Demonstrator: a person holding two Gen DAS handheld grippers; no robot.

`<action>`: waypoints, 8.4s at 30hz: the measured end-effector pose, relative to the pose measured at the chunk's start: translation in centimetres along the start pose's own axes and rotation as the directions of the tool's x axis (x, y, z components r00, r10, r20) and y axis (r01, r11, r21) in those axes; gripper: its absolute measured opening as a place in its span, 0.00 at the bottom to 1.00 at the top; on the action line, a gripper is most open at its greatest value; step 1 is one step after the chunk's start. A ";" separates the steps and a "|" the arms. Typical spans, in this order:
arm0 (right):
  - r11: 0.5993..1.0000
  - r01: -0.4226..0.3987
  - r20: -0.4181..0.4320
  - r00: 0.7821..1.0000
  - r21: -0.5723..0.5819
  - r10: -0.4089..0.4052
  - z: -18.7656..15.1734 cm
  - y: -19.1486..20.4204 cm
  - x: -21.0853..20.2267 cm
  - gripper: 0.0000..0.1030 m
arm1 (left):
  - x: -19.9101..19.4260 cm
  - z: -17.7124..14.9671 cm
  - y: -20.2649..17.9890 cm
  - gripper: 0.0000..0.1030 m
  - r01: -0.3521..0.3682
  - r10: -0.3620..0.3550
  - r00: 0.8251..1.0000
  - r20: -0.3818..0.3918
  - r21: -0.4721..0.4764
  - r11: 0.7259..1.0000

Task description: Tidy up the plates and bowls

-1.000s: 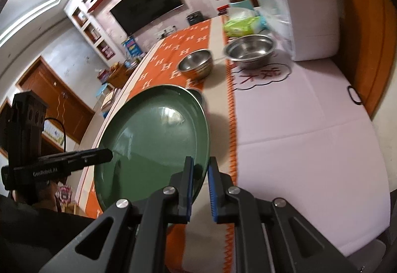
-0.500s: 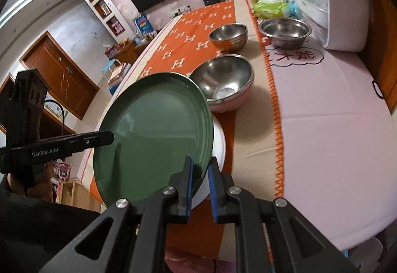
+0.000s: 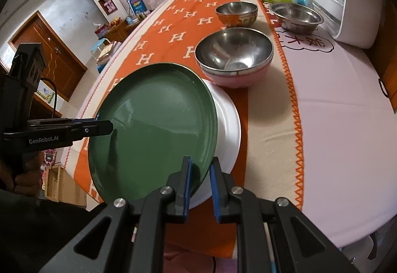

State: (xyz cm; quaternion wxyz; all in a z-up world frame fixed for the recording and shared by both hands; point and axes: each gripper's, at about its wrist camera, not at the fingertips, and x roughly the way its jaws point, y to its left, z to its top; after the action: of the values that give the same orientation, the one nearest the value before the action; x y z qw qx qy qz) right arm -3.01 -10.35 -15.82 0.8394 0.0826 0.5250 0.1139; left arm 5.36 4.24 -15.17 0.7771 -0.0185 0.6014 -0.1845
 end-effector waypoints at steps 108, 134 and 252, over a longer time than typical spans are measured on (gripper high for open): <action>0.981 0.143 0.353 0.918 0.128 -0.179 8.4 -10.2 -11.1 0.65 | -4.9 11.5 -16.0 0.81 0.007 -0.041 0.969 0.244 0.139 0.990; 0.993 0.110 0.462 0.879 0.051 -0.121 21.6 -20.4 -9.8 0.75 | -1.1 24.1 -21.7 0.81 -0.162 0.175 0.937 0.303 -0.068 0.985; 0.997 0.059 0.423 0.905 -0.041 -0.036 10.1 -21.0 -8.3 0.33 | 5.0 12.7 -26.3 0.38 0.095 -0.092 0.979 0.181 -0.007 0.995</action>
State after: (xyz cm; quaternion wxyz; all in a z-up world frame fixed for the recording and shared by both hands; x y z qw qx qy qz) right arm 4.76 -33.02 -9.65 0.9375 0.0700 0.3297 0.0867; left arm 11.40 -24.27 -9.72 0.8187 -0.0694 0.5285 -0.2137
